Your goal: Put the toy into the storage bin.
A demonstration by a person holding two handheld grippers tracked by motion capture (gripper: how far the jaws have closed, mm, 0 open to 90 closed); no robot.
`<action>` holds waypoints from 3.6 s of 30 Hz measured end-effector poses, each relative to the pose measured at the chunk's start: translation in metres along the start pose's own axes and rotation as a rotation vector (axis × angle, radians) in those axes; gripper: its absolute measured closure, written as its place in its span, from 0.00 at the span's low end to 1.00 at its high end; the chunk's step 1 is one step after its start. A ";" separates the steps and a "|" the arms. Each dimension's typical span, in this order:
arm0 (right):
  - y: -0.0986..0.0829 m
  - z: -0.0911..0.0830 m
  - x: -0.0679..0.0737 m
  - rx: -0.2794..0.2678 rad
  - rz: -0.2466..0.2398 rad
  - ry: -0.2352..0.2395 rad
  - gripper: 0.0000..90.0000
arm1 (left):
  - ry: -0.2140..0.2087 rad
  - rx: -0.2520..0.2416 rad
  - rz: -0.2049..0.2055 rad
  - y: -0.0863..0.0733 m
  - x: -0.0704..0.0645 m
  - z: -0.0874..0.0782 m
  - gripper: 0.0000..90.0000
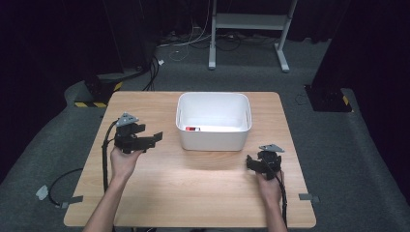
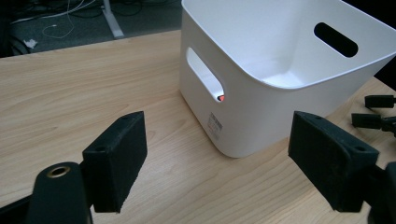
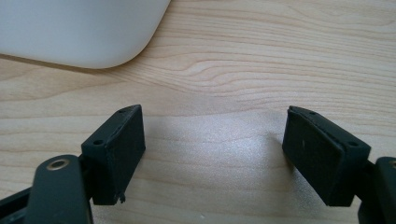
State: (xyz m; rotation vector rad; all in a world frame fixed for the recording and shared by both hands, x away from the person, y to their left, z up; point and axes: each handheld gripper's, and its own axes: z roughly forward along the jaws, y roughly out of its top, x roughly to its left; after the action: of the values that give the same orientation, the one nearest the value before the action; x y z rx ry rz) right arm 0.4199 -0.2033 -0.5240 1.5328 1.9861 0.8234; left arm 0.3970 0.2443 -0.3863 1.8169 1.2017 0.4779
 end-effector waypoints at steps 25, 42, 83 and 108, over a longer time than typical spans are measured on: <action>0.000 0.000 0.000 0.000 -0.001 0.000 0.23 | 0.007 0.006 -0.021 -0.015 0.003 0.004 0.22; 0.000 0.000 0.000 0.000 0.000 0.000 0.23 | 0.028 0.026 -0.017 -0.025 0.004 0.011 0.22; 0.000 0.000 0.000 0.000 0.003 -0.002 0.24 | 0.039 0.069 -0.032 -0.050 0.011 0.033 0.23; 0.000 0.000 0.000 0.000 0.003 -0.001 0.24 | 0.092 0.099 -0.016 -0.067 0.015 0.048 0.23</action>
State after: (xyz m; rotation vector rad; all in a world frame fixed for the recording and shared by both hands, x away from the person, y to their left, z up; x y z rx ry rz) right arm 0.4196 -0.2030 -0.5240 1.5366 1.9838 0.8231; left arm 0.4021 0.2447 -0.4698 1.8850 1.3223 0.5052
